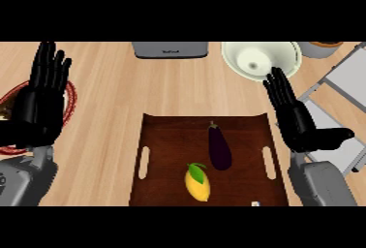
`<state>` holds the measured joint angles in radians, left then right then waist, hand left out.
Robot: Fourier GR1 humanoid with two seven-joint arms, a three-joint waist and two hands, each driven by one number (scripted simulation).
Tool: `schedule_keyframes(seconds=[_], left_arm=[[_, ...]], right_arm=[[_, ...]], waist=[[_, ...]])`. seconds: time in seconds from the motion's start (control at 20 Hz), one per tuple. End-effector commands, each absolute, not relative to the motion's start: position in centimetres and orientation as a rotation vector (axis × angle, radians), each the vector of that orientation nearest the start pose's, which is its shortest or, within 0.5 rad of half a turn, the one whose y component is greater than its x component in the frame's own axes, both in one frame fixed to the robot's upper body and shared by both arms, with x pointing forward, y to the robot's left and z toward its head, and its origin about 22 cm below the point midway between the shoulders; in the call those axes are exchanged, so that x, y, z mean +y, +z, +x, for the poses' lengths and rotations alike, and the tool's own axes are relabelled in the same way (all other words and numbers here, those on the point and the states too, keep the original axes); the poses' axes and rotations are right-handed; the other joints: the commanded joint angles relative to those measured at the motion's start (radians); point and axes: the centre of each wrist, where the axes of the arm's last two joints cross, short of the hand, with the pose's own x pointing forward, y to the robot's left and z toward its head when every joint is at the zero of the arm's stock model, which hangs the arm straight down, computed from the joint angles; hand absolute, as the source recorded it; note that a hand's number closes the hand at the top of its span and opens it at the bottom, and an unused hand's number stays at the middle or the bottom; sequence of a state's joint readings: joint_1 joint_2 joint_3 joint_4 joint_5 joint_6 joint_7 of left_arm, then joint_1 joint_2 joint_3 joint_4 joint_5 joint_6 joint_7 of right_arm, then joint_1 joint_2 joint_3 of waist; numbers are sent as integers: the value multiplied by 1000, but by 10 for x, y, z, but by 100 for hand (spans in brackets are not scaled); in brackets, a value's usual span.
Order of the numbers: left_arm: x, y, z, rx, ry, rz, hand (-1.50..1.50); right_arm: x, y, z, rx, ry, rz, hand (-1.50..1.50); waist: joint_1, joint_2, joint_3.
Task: Pick the lemon from the tray and place it in the tiered shelf
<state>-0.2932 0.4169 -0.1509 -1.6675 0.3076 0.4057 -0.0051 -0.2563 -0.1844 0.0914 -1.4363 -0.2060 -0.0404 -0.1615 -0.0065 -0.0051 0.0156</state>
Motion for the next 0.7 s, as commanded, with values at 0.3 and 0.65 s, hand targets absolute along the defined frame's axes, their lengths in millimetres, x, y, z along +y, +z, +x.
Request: schedule_keyframes(seconds=[0.3, 0.65], left_arm=[[284, 0, 246, -1236, 76, 175, 0], [286, -28, 246, -1121, 55, 97, 0]], right_arm=[[-333, 65, 285, -1675, 588, -543, 150], [-306, 25, 260, -1636, 473, -207, -150]], waist=[[-31, 33, -40], [3, 5, -16]])
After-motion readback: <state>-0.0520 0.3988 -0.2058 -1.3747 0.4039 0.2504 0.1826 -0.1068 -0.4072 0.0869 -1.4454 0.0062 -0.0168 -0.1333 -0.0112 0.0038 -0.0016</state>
